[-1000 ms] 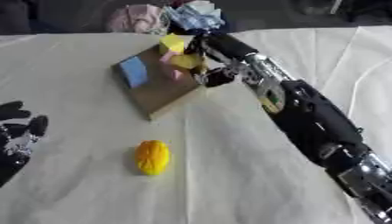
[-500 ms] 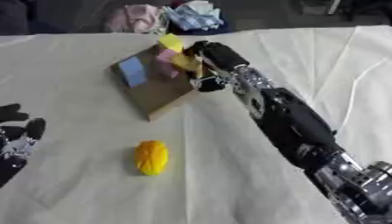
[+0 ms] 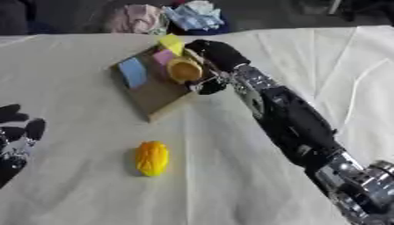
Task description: Pick up objects on the table and place them in the box.
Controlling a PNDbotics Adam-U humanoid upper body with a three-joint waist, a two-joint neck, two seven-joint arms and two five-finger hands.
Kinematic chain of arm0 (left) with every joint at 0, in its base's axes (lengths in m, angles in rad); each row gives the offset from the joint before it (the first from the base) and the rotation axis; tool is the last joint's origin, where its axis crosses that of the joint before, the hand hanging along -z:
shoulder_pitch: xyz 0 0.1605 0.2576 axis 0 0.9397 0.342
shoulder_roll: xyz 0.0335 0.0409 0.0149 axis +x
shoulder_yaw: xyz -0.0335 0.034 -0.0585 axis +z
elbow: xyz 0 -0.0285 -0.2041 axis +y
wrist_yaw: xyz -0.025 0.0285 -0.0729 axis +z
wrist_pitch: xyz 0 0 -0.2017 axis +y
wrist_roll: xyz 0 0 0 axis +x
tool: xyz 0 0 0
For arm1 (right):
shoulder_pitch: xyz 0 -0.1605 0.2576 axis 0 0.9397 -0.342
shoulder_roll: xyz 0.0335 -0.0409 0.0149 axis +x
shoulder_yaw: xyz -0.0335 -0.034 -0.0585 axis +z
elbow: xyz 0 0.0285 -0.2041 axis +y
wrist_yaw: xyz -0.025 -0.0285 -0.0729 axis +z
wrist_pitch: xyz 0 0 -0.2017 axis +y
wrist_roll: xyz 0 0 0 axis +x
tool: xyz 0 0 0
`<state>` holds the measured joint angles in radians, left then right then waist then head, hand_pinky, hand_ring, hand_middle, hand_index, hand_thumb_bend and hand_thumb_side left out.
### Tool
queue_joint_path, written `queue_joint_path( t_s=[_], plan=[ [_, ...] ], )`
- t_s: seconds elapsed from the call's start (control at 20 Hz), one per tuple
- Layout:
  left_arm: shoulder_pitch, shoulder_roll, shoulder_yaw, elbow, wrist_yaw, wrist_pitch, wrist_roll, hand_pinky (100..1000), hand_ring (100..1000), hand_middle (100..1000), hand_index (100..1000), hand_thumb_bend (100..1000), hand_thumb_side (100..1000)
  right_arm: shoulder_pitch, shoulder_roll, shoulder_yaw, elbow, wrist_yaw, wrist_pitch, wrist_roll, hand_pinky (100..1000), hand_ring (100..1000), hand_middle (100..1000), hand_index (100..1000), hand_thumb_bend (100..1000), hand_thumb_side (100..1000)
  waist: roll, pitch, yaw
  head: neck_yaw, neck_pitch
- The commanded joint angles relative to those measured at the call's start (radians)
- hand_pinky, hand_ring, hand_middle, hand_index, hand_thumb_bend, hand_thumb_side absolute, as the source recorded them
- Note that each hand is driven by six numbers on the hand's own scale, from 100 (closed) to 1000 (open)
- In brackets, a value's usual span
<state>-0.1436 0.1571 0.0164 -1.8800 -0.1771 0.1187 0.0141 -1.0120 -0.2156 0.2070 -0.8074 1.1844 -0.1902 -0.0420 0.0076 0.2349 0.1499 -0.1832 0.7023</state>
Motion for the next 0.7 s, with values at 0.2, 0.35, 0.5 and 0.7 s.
queue_joint_path(
  t_s=[0.2,0.35,0.5,0.7],
  plan=[
    [-0.005,0.008,0.008,-0.011,-0.001,0.000,0.005,695,561,636,785,578,496,-0.020,-0.087,0.007,-0.203,-0.129,0.005,0.041,808,857,891,968,356,380,-0.003,-0.020,-0.010,0.009,-0.005],
    [-0.003,0.011,0.013,-0.012,-0.003,0.001,0.011,695,561,636,785,578,496,0.015,-0.143,0.037,-0.347,-0.269,-0.001,0.114,777,815,814,937,293,368,-0.006,-0.020,-0.021,0.020,-0.004],
    [-0.003,0.014,0.017,-0.012,-0.005,0.002,0.015,695,561,636,784,578,495,0.066,-0.193,0.088,-0.471,-0.394,-0.027,0.261,771,799,785,920,261,368,-0.009,-0.022,-0.034,0.030,-0.002],
    [-0.004,0.014,0.018,-0.011,-0.007,0.002,0.016,695,561,636,784,578,496,0.128,-0.219,0.148,-0.573,-0.509,-0.075,0.476,770,795,776,892,215,357,-0.007,-0.021,-0.043,0.037,-0.004]
  ],
)
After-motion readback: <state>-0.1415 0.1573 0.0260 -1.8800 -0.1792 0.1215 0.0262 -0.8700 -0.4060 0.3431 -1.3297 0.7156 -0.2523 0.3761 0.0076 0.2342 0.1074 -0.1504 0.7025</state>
